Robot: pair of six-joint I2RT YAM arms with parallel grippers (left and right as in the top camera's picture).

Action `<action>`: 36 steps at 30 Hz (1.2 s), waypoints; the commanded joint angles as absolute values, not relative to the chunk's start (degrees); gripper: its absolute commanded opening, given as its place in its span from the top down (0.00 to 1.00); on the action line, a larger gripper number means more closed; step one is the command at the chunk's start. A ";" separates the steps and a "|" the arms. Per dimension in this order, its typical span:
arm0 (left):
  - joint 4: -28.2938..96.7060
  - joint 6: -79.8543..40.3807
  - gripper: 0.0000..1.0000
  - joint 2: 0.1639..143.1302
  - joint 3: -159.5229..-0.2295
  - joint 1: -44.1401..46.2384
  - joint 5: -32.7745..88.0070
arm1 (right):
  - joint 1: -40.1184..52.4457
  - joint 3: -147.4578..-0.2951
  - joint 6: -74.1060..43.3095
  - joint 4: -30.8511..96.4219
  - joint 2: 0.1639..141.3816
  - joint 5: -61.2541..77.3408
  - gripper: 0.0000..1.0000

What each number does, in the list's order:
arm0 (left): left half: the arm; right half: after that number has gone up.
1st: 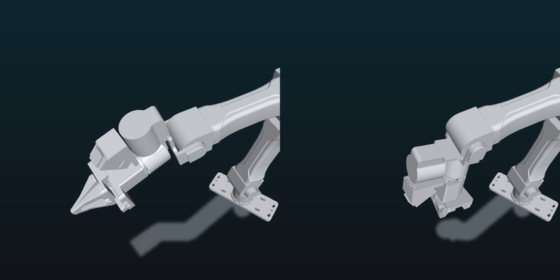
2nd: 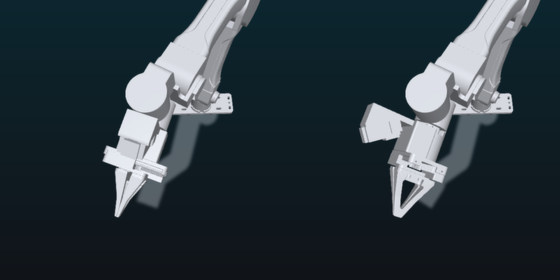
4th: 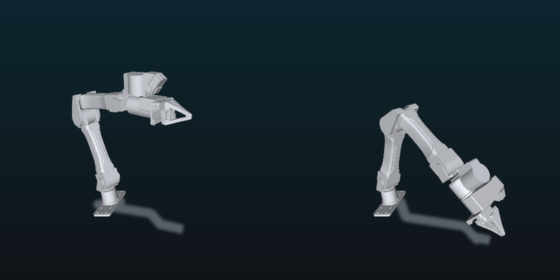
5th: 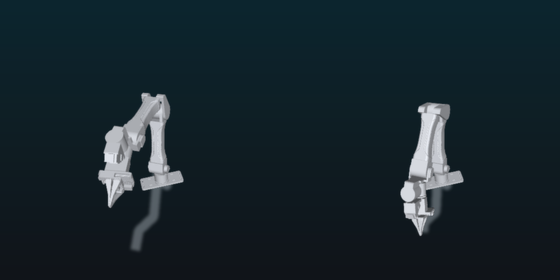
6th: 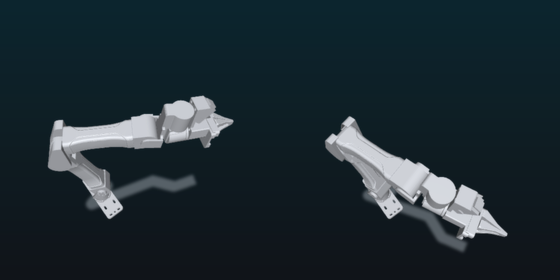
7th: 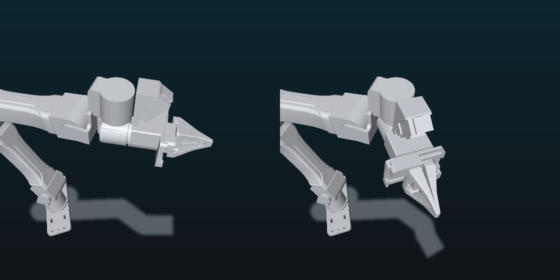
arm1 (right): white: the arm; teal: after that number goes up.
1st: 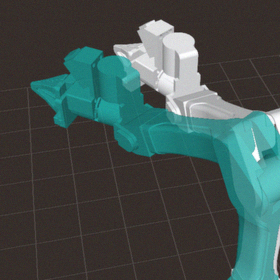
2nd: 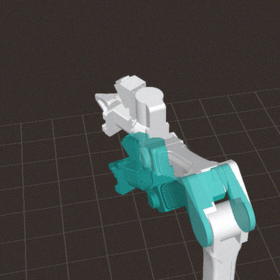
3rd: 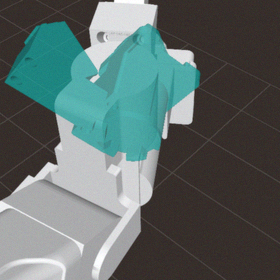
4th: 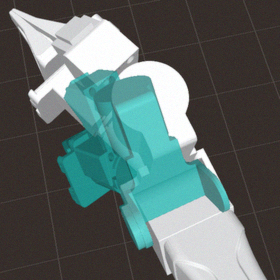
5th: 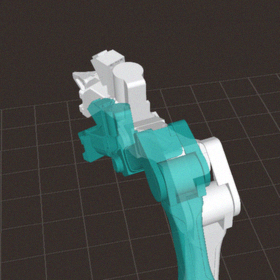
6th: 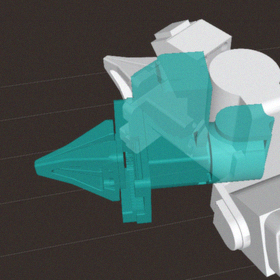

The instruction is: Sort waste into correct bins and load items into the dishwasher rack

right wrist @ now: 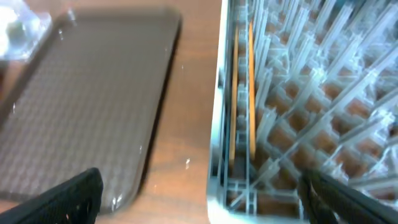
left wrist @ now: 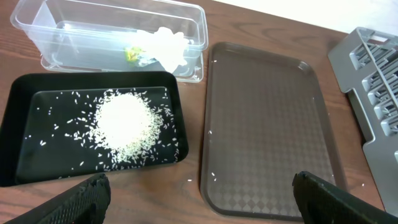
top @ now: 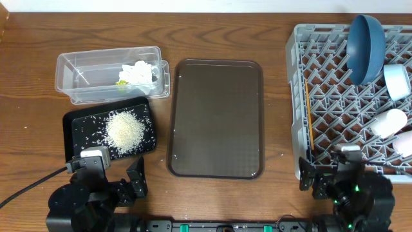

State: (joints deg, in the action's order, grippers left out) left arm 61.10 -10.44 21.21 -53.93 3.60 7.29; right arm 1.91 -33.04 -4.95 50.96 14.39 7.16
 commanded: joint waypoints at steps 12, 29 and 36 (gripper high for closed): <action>60.97 -9.89 0.04 21.06 -53.69 3.68 6.81 | 2.70 -6.02 -4.08 10.70 0.27 5.85 0.01; 60.99 -9.89 0.04 21.06 -53.69 3.68 6.81 | 3.07 -0.30 3.70 3.84 0.27 5.37 0.01; 60.99 -9.89 0.04 21.06 -53.69 3.68 6.81 | 3.07 -0.30 3.70 3.84 0.27 5.37 0.01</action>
